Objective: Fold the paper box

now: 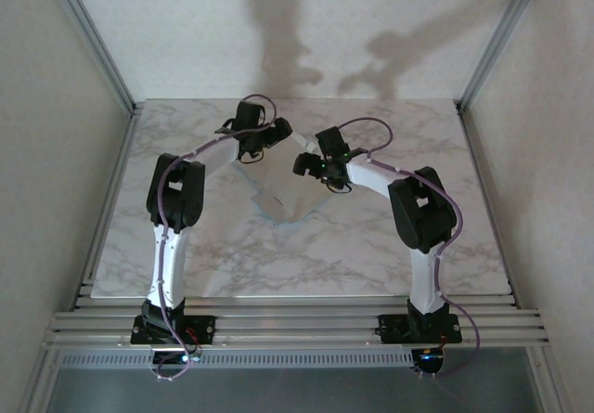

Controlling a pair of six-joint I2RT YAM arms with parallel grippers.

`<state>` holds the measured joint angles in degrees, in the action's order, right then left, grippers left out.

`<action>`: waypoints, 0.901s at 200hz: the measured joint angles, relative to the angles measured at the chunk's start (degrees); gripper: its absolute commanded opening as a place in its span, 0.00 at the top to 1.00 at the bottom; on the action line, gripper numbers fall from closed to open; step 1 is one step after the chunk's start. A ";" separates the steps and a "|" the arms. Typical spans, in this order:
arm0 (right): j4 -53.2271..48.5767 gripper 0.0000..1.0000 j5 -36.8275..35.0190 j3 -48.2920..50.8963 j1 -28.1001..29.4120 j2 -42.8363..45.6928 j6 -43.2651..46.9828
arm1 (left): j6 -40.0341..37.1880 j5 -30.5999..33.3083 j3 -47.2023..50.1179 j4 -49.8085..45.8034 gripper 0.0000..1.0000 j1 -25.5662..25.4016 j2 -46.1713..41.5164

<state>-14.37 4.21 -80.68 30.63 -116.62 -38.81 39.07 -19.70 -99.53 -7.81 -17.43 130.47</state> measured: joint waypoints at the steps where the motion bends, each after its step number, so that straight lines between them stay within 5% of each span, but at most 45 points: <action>1: 0.00 0.01 0.02 0.00 0.00 -0.07 0.00 | -0.04 -0.02 -0.07 -0.07 0.01 0.00 0.09; 122: 7.58 0.01 0.48 6.64 0.50 1.79 -1.77 | -2.03 -0.48 -0.52 0.07 0.01 0.39 2.49; 180: 13.20 0.01 0.83 17.00 6.49 8.61 -9.05 | -1.11 -4.44 1.53 5.31 0.01 0.02 2.25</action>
<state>-1.17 5.04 -63.68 37.12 -108.01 -47.86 37.95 -24.14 -98.00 -2.50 -17.41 132.73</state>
